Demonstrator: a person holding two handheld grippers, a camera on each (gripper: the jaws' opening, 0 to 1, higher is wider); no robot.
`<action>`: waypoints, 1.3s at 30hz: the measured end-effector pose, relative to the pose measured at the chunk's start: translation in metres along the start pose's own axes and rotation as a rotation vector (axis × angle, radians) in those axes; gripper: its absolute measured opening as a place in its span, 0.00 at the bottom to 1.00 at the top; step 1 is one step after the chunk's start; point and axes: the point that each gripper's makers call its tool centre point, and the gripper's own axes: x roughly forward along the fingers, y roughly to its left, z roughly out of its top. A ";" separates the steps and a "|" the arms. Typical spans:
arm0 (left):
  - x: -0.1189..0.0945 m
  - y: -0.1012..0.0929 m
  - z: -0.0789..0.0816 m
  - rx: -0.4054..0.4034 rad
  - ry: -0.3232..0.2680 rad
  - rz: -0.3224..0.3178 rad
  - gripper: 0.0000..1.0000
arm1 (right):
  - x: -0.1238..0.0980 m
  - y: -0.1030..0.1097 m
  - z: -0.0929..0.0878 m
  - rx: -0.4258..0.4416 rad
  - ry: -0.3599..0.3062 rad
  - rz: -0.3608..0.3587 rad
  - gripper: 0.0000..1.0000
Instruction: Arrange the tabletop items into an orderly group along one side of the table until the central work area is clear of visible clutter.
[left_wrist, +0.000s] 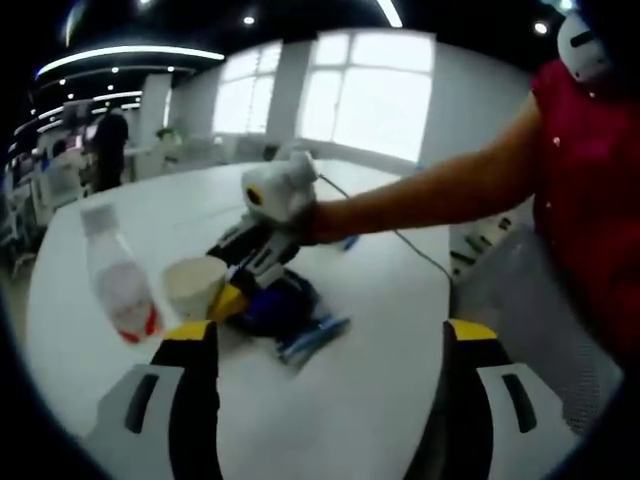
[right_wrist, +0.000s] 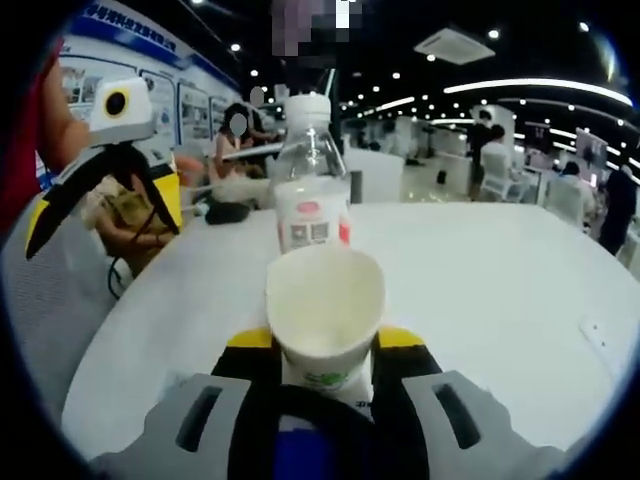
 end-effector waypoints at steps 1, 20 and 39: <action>0.000 0.000 0.000 0.000 -0.001 0.000 0.89 | 0.000 0.000 0.000 0.001 0.001 0.000 0.33; 0.001 -0.002 0.001 0.008 0.006 -0.020 0.86 | -0.011 0.002 -0.007 -0.040 0.059 -0.004 0.32; 0.003 -0.002 0.000 0.004 0.013 -0.018 0.85 | -0.008 -0.001 -0.011 -0.024 0.079 -0.006 0.39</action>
